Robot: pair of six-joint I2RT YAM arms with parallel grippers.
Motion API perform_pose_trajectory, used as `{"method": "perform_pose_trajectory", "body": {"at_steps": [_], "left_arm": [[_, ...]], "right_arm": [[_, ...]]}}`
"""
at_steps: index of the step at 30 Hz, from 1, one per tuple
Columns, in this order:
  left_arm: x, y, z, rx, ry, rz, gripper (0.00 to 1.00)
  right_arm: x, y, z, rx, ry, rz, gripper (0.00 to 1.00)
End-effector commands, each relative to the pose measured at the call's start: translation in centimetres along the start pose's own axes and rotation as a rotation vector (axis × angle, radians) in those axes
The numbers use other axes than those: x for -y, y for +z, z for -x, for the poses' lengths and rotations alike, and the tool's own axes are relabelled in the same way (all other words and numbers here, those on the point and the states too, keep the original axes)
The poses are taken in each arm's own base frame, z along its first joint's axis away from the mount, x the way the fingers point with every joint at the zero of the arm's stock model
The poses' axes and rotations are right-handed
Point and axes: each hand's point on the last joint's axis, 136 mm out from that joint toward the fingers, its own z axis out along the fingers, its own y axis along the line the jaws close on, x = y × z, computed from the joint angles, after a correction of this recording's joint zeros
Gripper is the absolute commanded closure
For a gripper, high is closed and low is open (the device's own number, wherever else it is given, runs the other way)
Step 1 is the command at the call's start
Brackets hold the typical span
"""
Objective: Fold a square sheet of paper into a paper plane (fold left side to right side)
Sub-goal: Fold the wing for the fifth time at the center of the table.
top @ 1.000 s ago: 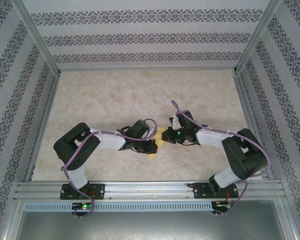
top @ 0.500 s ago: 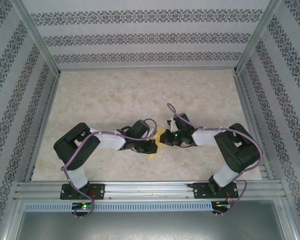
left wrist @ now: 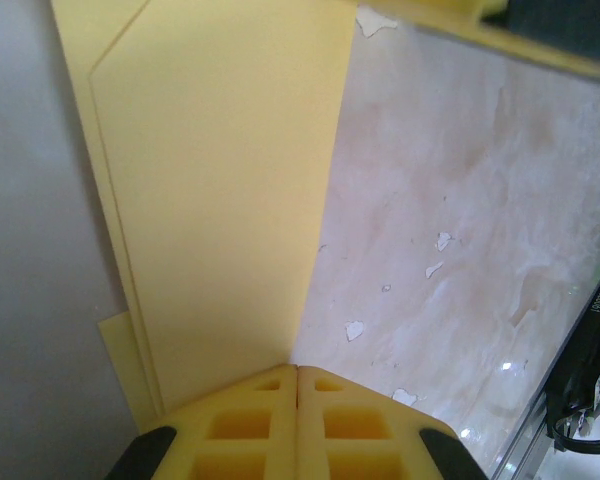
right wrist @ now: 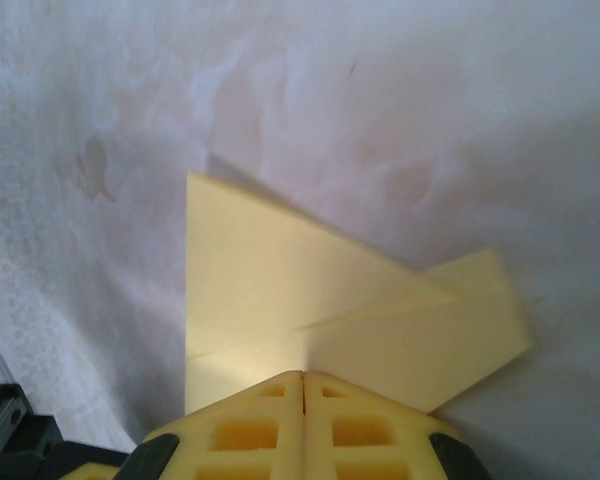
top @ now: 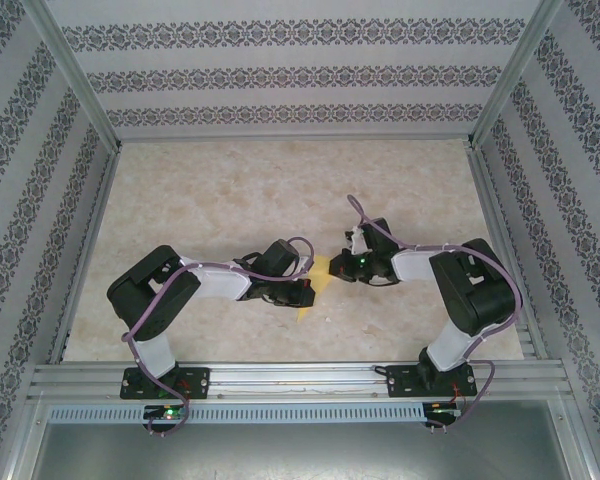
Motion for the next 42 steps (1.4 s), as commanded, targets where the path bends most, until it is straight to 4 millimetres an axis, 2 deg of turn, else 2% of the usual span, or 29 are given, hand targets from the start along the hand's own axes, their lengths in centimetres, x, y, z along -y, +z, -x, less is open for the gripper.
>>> {"method": "perform_pose_trajectory", "body": {"at_steps": [1, 7, 15, 20, 25, 29, 35, 42], "left_arm": [[-2.8, 0.5, -3.0, -0.073, -0.057, 0.095, 1.00], [-1.6, 0.4, -2.1, -0.047, -0.039, 0.058, 1.00], [0.9, -0.3, 0.1, 0.024, 0.002, -0.009, 1.00], [2.6, -1.8, 2.2, 0.107, 0.059, -0.018, 0.94], [3.5, -4.9, 4.0, 0.253, 0.140, 0.008, 0.89], [4.0, -7.3, 5.0, 0.350, 0.196, 0.032, 0.82], [3.8, -10.8, 6.1, 0.492, 0.251, 0.084, 0.66], [1.9, -13.6, 6.2, 0.601, 0.251, 0.170, 0.49]], "right_arm": [[1.2, -0.4, 1.8, 0.039, -0.015, -0.041, 1.00], [0.6, -1.6, 3.2, 0.073, -0.029, -0.042, 1.00], [-1.0, -4.1, 3.5, 0.115, -0.073, -0.055, 0.98], [-1.9, -6.6, 3.1, 0.161, -0.103, -0.086, 0.80], [-2.5, -10.1, 2.1, 0.241, -0.125, -0.154, 0.60], [-2.9, -12.0, 1.4, 0.286, -0.125, -0.181, 0.47], [-3.1, -13.5, 0.6, 0.330, -0.102, -0.204, 0.24], [-1.2, -14.1, -0.2, 0.357, 0.001, -0.261, 0.02]]}}
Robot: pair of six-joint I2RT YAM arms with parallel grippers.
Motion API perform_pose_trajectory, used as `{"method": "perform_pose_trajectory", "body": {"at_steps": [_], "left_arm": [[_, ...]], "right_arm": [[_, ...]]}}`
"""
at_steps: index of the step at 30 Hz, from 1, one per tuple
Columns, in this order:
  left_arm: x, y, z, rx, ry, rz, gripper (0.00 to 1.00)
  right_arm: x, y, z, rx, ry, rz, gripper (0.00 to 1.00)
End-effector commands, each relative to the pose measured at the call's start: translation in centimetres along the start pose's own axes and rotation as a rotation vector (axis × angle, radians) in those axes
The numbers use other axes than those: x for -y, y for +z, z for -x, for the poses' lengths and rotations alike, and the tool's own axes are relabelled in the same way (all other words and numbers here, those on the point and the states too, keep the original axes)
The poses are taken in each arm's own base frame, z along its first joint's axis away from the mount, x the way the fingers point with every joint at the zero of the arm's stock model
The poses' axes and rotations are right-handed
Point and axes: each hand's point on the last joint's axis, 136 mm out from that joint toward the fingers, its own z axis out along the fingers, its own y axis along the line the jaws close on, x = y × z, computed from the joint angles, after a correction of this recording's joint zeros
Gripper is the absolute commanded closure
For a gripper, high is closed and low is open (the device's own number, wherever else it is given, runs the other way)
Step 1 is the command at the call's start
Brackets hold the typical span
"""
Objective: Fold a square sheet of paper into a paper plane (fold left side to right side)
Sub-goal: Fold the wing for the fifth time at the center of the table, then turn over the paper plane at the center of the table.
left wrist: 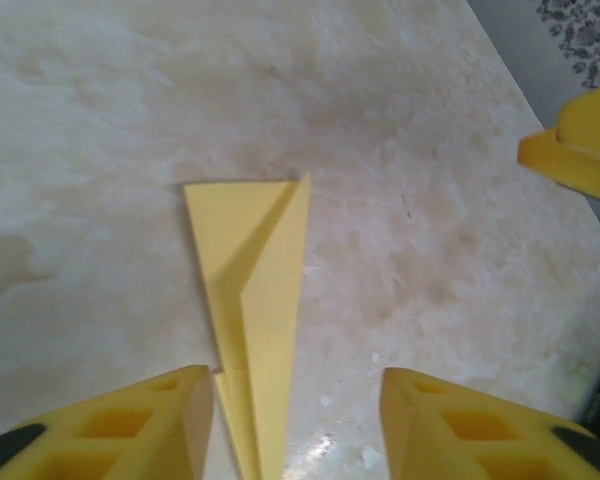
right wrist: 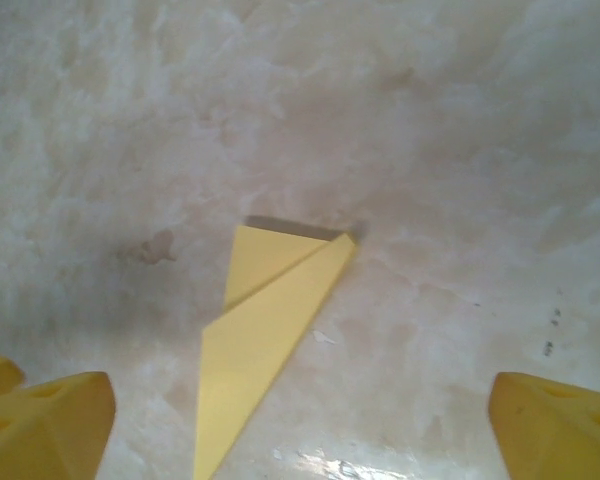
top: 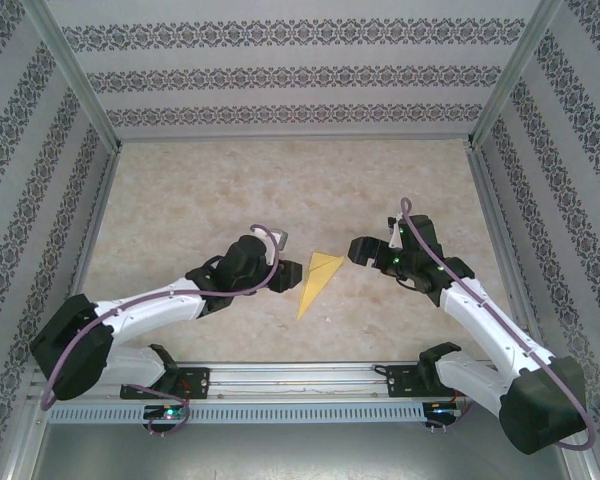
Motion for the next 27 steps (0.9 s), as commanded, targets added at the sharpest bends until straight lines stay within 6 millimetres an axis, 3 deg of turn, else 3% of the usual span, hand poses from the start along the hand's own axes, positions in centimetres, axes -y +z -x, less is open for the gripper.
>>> {"method": "perform_pose_trajectory", "body": {"at_steps": [1, 8, 11, 16, 21, 27], "left_arm": [[-1.6, -1.0, 1.4, 0.082, 0.031, 0.073, 0.46], [-3.0, -2.1, 1.9, 0.131, 0.033, 0.113, 0.31], [-3.5, -2.3, 1.9, 0.123, 0.026, 0.121, 0.28], [-4.4, -2.9, 1.8, 0.150, 0.009, 0.129, 0.14], [-5.3, -3.6, 1.3, 0.131, -0.003, 0.132, 0.00], [-6.7, -4.9, 0.7, 0.141, -0.029, 0.154, 0.00]], "right_arm": [[1.7, 0.0, -1.0, -0.012, 0.066, -0.072, 0.02], [2.6, 0.5, -2.5, -0.033, 0.145, -0.160, 0.02], [2.8, 0.7, -3.3, -0.067, 0.149, -0.236, 0.02], [3.1, 0.8, -4.1, -0.106, 0.116, -0.397, 0.02], [2.1, 1.4, -4.7, -0.136, 0.088, -0.478, 0.02], [-0.4, 2.0, -5.1, -0.170, 0.059, -0.560, 0.02]]}}
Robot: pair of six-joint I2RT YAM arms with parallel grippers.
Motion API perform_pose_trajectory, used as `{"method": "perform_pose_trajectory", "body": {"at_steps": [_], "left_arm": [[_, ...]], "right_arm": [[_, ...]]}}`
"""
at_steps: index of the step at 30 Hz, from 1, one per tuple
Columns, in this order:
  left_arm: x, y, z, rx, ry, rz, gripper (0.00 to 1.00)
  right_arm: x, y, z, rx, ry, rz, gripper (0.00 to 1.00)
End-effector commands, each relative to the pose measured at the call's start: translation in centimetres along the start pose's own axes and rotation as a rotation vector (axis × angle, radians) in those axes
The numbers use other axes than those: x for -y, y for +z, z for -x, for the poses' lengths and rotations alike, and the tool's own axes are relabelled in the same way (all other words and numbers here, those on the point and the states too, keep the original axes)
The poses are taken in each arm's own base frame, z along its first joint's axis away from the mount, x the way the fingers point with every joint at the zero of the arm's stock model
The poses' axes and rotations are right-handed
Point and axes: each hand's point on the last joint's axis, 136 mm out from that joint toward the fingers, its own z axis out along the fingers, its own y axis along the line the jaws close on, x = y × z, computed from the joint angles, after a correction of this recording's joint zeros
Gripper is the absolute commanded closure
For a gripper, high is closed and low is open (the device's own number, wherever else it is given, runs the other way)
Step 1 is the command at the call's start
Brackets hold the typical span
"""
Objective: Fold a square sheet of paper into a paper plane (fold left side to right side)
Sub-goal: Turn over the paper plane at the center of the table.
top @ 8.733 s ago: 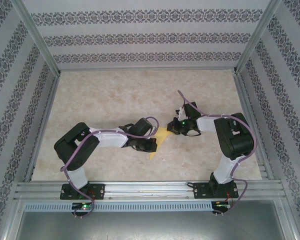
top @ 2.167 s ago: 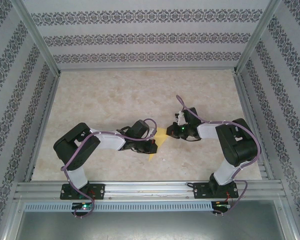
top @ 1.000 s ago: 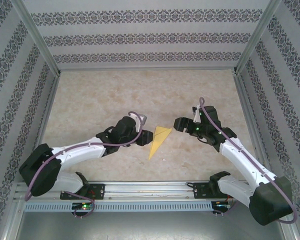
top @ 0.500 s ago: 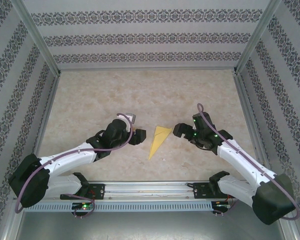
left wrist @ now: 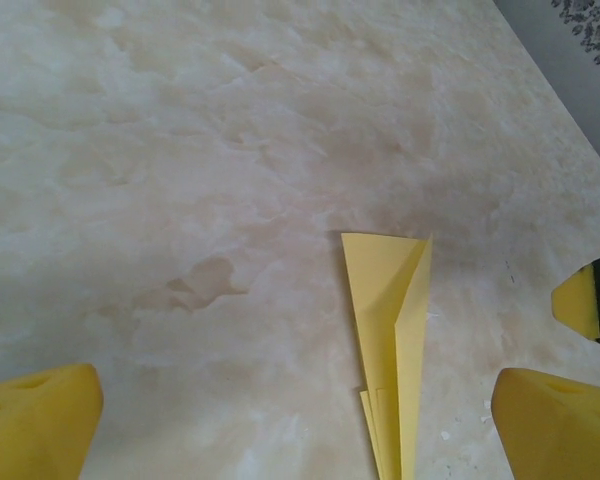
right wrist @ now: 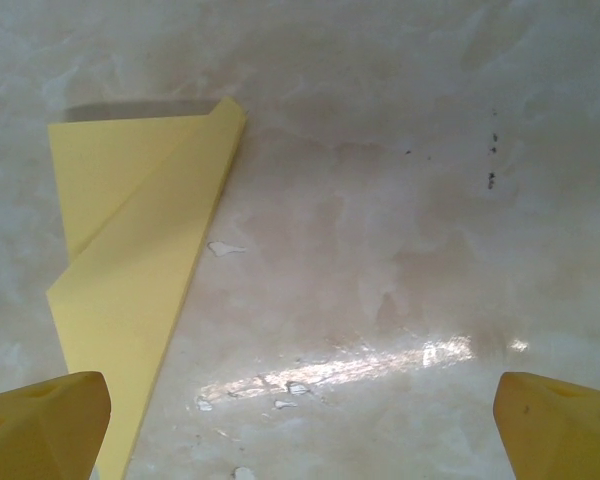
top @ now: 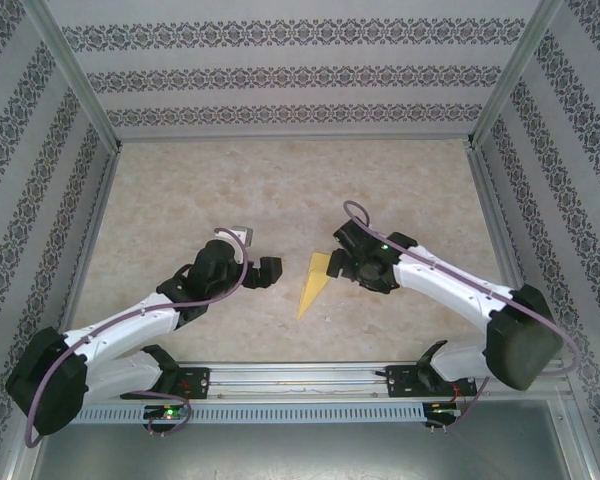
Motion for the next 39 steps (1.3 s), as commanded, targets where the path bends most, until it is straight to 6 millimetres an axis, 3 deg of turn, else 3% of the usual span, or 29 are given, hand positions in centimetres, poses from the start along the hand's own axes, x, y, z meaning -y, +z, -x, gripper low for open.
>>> {"method": "perform_pose_trajectory", "body": {"at_steps": [1, 10, 15, 22, 28, 39], "left_arm": [[-0.9, -1.0, -0.5, 0.003, 0.000, 0.007, 0.00], [-2.6, -3.9, -0.5, 0.050, 0.035, 0.070, 0.00], [-3.2, -5.1, -0.7, 0.065, 0.064, 0.088, 0.00], [-3.7, -6.3, -1.0, 0.068, 0.089, 0.110, 0.00], [-4.0, -6.6, -1.4, 0.057, 0.100, 0.123, 0.00], [-4.1, -6.6, -1.2, 0.066, 0.097, 0.125, 0.00]], "right_arm": [[-0.2, -0.9, 0.2, 0.022, 0.014, -0.102, 0.02], [-4.7, -0.3, -0.7, -0.014, -0.002, -0.209, 0.05], [-6.3, 1.3, -1.4, -0.053, 0.009, -0.279, 0.09], [-7.3, 3.7, -1.0, -0.047, 0.019, -0.333, 0.17], [-8.4, 5.5, -1.2, -0.077, 0.033, -0.345, 0.30], [-7.3, 7.2, -2.5, -0.116, 0.076, -0.367, 0.51]]}}
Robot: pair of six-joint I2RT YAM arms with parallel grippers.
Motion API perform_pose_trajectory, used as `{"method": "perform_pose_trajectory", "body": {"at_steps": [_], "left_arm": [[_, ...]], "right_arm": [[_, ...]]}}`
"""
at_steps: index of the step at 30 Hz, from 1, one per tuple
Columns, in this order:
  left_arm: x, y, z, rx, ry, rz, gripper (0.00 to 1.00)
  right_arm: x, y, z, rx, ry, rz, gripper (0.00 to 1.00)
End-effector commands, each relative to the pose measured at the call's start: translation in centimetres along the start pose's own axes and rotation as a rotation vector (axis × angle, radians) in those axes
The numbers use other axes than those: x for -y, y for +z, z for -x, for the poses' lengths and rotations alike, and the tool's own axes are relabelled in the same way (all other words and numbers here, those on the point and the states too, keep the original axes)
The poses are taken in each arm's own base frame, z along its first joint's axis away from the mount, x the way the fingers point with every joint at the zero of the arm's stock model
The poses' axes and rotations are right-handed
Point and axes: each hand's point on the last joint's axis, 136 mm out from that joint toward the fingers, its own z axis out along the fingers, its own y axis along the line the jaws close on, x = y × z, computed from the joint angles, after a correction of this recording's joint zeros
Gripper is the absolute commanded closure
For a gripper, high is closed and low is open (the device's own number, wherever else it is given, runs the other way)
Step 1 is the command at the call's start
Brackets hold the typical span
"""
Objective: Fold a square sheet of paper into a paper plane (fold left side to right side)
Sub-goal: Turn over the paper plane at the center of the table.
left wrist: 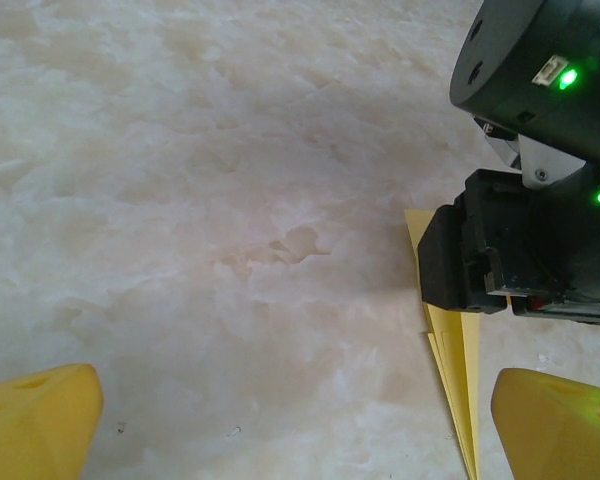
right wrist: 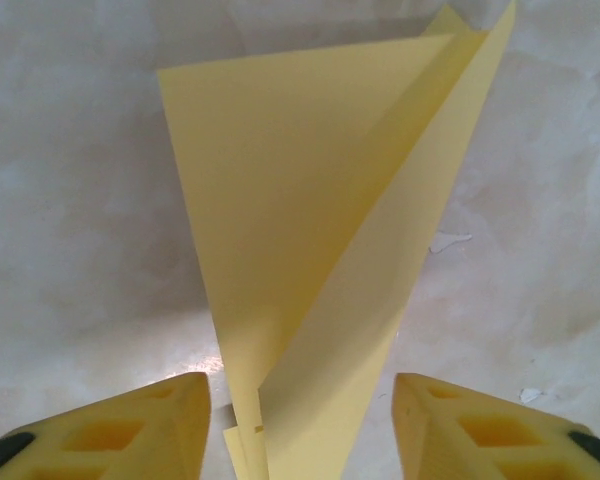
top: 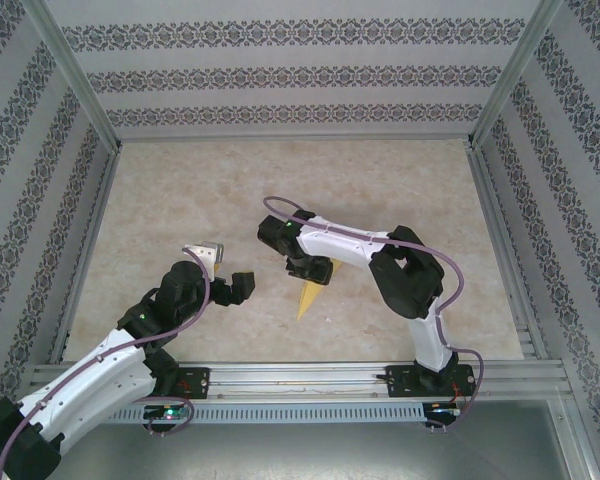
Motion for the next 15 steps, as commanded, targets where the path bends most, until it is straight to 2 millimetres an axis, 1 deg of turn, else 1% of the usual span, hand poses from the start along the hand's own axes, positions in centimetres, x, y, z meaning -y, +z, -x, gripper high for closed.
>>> {"method": "perform_pose_trajectory", "body": {"at_steps": [1, 4, 7, 9, 11, 15], "left_arm": [[-1.0, 0.0, -0.4, -0.008, 0.019, 0.038, 0.00], [-1.0, 0.0, -0.3, -0.009, 0.018, 0.041, 0.00], [-1.0, 0.0, -0.2, -0.008, 0.020, 0.043, 0.00], [-1.1, 0.0, -0.1, -0.008, 0.020, 0.048, 0.00], [-1.1, -0.1, -0.1, -0.007, 0.021, 0.054, 0.00], [-1.2, -0.2, 0.2, -0.002, 0.024, 0.062, 0.00]], "right_arm": [[0.8, 1.1, -0.4, -0.020, 0.017, -0.037, 0.52], [0.9, 1.4, -0.6, -0.028, 0.021, -0.036, 0.57], [0.9, 1.3, -0.7, -0.030, 0.020, -0.030, 0.65], [1.0, 1.1, -0.6, -0.028, 0.019, -0.025, 0.72], [1.2, 0.5, -0.5, -0.018, 0.020, -0.013, 0.80], [2.0, -1.2, 0.0, 0.024, 0.021, 0.016, 0.90]]}}
